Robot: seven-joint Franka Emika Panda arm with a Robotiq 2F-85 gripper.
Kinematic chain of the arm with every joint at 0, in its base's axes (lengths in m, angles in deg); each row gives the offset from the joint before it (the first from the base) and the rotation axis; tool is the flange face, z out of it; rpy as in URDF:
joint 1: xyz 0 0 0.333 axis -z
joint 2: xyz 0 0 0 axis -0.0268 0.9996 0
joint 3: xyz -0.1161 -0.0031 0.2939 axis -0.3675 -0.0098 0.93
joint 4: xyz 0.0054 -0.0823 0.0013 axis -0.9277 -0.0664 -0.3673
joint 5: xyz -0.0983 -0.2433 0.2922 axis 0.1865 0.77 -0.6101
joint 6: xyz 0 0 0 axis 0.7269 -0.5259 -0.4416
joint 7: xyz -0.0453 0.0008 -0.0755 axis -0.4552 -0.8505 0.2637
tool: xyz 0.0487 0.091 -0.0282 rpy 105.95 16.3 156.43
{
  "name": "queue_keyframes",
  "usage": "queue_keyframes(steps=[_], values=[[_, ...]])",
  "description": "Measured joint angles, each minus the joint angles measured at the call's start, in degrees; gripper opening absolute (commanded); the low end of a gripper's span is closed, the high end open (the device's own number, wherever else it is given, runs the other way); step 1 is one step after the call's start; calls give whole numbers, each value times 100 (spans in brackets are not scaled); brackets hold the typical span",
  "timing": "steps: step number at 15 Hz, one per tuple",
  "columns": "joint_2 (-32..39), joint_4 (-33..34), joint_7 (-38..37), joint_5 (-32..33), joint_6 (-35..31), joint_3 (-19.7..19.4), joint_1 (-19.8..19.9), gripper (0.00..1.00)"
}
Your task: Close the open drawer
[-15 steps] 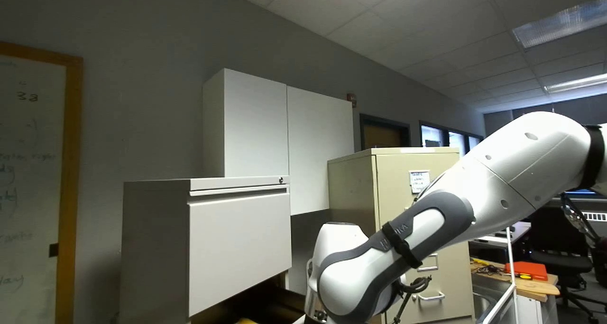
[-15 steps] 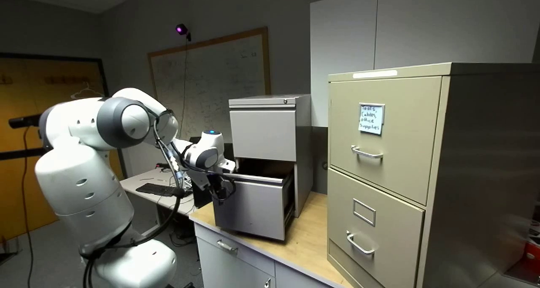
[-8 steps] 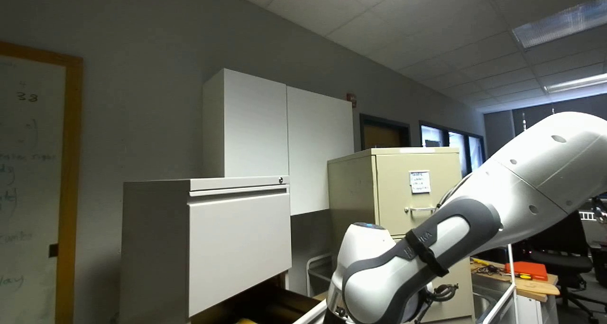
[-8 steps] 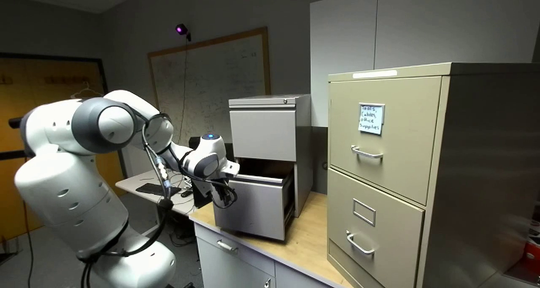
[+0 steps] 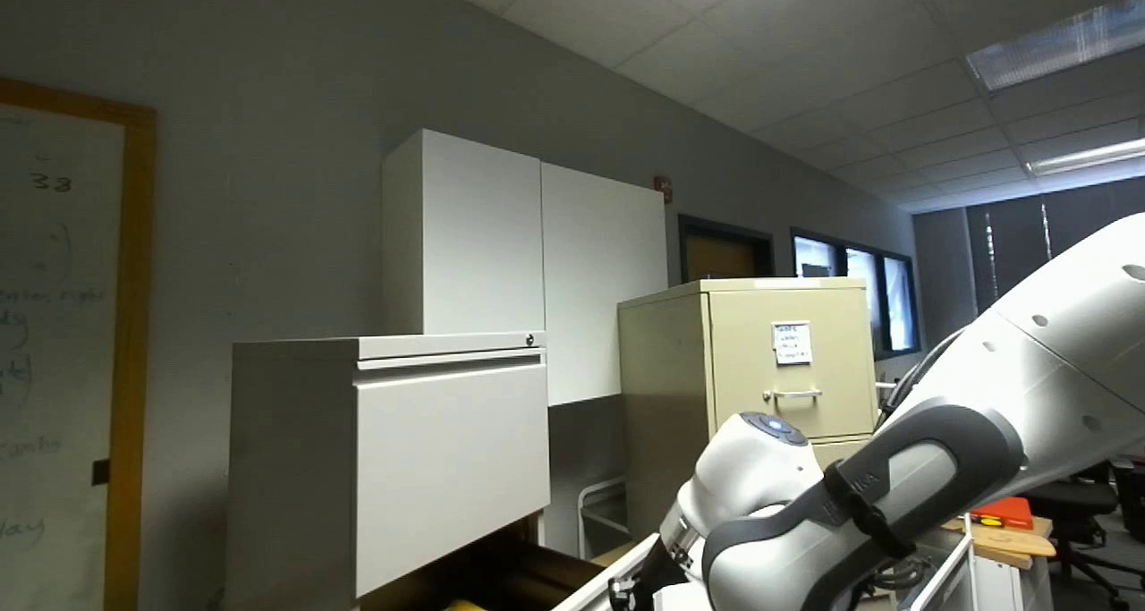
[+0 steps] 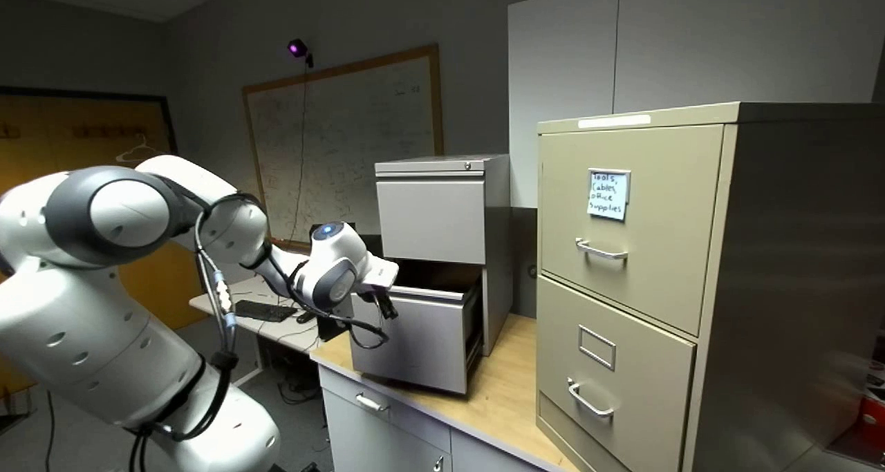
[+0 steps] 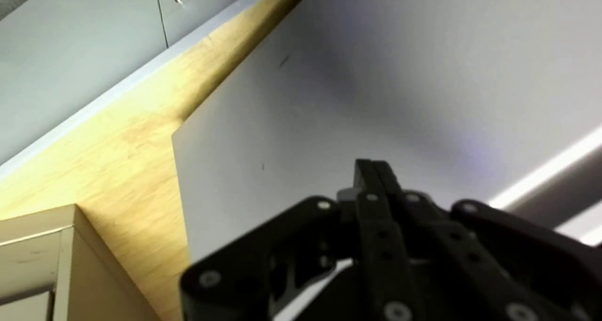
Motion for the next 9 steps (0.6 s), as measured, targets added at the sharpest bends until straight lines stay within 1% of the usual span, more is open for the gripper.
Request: queue_keyframes(steps=[2, 4, 6, 9], values=[[-103, -5, -278, 20, -450, 194, 325, 6], [-111, 3, -429, -8, -1000, 295, 515, 5], [-69, 0, -445, -111, -1495, 317, 565, 5], [125, -5, -445, -249, -2053, 315, 529, 6]])
